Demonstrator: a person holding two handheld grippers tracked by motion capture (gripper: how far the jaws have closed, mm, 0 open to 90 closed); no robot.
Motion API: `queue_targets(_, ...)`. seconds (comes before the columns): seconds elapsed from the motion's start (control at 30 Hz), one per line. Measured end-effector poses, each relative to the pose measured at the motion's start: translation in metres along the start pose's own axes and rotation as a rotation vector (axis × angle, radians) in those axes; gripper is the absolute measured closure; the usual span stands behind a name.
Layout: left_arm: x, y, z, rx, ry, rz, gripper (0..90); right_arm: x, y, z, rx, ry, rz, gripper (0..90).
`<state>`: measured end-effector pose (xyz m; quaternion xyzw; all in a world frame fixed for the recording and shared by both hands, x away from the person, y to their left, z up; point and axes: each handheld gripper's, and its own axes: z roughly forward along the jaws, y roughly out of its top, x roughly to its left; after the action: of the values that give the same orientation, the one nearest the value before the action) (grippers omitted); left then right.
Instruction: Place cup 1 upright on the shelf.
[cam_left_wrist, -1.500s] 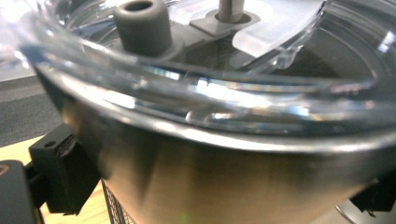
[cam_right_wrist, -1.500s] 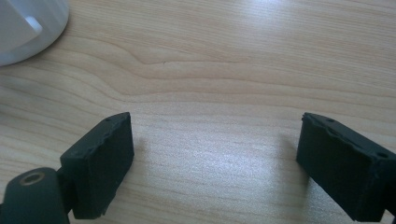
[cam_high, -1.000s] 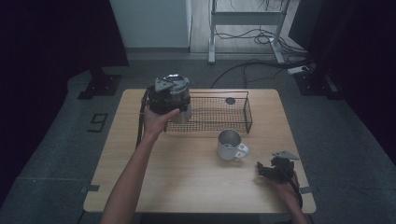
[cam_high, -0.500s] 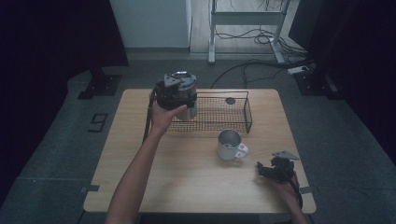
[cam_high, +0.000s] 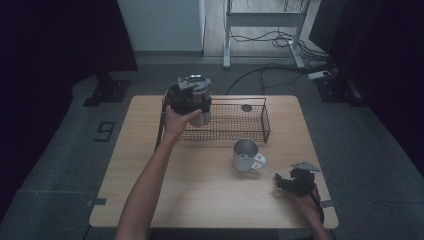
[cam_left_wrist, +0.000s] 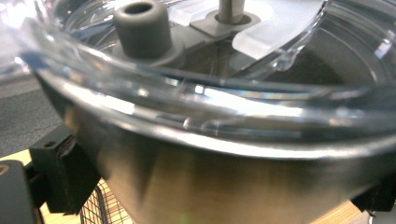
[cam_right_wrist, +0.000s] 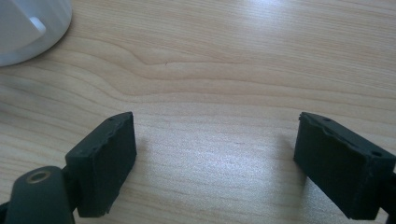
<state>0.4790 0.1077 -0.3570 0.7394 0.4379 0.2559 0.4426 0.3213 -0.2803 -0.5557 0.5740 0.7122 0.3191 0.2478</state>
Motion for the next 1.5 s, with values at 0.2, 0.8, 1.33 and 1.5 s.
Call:
queue_targets(0.2,0.002,-0.002,0.007,0.010,0.008,-0.003,4.0,0.000,0.000,0.000,0.000,0.000,0.001,12.4)
queue_targets(0.8,0.006,-0.007,0.036,0.038,0.018,-0.016,4.0,0.000,0.000,0.000,-0.001,0.000,0.001,12.5)
queue_targets(1.33,0.009,-0.020,0.063,0.085,0.025,-0.030,4.0,0.000,0.000,0.000,-0.001,0.000,0.001,12.6)
queue_targets(1.5,0.011,-0.026,0.068,0.094,0.024,-0.046,4.0,0.000,0.000,0.000,-0.001,0.000,0.002,12.6)
